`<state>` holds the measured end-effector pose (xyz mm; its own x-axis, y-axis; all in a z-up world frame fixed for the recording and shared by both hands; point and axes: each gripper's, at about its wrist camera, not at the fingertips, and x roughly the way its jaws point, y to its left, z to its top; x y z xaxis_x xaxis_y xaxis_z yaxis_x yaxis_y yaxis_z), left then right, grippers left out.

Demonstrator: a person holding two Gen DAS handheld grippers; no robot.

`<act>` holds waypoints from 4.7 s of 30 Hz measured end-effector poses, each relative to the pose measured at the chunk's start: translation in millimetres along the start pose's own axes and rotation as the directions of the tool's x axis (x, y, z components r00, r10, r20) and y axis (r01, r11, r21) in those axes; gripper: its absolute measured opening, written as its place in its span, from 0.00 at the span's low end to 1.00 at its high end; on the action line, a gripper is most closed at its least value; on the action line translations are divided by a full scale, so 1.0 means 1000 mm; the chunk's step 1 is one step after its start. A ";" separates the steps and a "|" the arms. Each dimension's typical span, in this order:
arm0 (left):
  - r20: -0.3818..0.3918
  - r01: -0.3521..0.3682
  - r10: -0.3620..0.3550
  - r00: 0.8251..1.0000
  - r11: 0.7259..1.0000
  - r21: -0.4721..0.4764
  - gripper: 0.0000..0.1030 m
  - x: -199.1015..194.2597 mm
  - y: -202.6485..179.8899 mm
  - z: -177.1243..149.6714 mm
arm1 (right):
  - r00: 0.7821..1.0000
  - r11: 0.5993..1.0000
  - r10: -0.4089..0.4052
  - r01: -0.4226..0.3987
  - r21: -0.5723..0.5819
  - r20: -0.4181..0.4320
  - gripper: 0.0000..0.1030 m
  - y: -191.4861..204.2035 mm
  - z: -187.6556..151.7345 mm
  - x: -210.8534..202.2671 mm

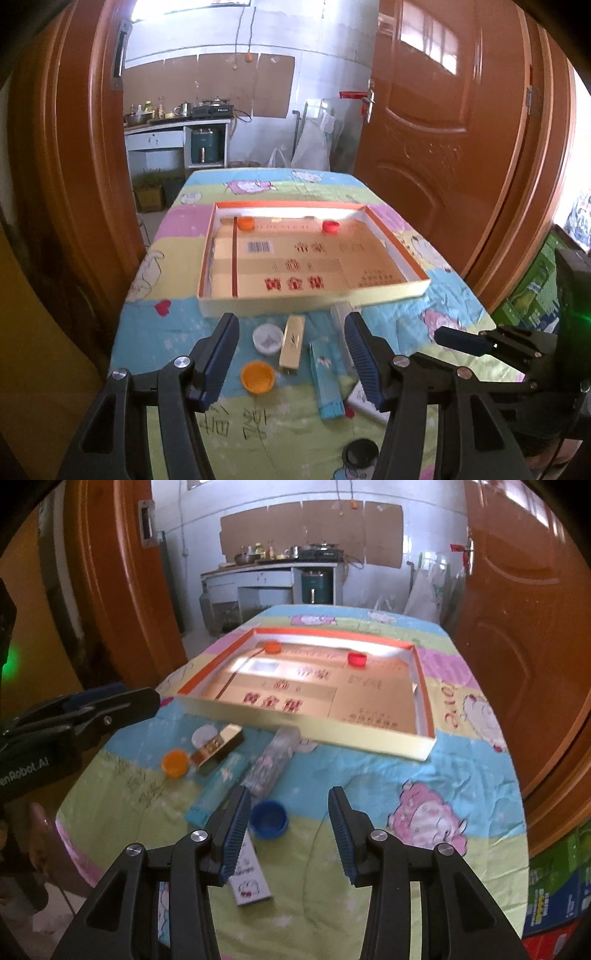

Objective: Organize rigid objects

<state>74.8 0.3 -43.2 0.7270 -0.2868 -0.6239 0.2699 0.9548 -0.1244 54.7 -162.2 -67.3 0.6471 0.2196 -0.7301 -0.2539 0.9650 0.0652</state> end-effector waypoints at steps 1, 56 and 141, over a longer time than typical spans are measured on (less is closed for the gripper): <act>-0.007 0.004 -0.004 1.000 1.000 0.003 0.57 0.000 -0.001 -0.004 | 1.000 1.000 0.005 -0.005 -0.001 -0.005 0.44 0.001 -0.003 0.001; -0.166 0.142 -0.110 0.980 0.971 0.193 0.29 0.018 -0.041 -0.091 | 0.994 0.997 0.043 -0.050 -0.058 -0.104 0.26 0.012 -0.052 0.011; -0.079 -0.032 0.037 0.996 0.997 0.064 0.29 0.123 -0.008 0.094 | 0.998 1.000 -0.012 0.011 0.020 0.054 0.26 -0.068 0.100 0.053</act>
<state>221.3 -50.1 -46.4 0.6845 -0.2440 -0.6869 0.2860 0.9567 -0.0549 177.9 -202.0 -42.0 0.6883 0.2151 -0.6927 -0.2322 0.9701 0.0705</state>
